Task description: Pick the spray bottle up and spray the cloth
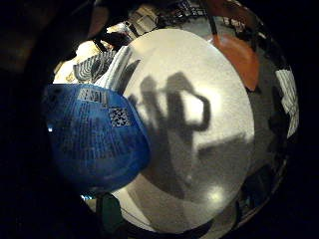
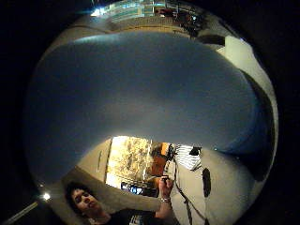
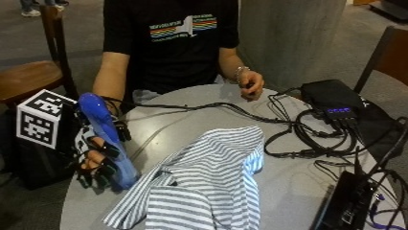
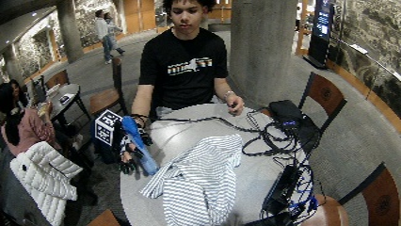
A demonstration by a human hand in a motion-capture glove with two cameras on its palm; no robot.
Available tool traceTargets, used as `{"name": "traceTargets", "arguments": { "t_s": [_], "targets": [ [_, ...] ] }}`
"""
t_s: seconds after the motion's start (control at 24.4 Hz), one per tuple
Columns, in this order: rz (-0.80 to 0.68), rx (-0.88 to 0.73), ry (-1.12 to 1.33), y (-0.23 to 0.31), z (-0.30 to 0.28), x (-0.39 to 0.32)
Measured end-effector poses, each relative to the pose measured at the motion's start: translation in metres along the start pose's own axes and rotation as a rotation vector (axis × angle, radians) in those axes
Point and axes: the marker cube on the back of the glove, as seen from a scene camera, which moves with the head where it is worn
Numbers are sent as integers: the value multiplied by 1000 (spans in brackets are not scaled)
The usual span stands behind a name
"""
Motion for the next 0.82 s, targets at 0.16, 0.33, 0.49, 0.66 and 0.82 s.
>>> {"name": "traceTargets", "arguments": {
  "t_s": [0.16,0.33,0.49,0.66,0.82],
  "targets": [
    [-14,15,-7,0,1,0],
    [-24,44,2,-1,1,-1],
    [-27,63,6,-1,2,-1],
    [-40,75,7,1,0,1],
    [-47,71,25,0,1,-3]
  ]
}}
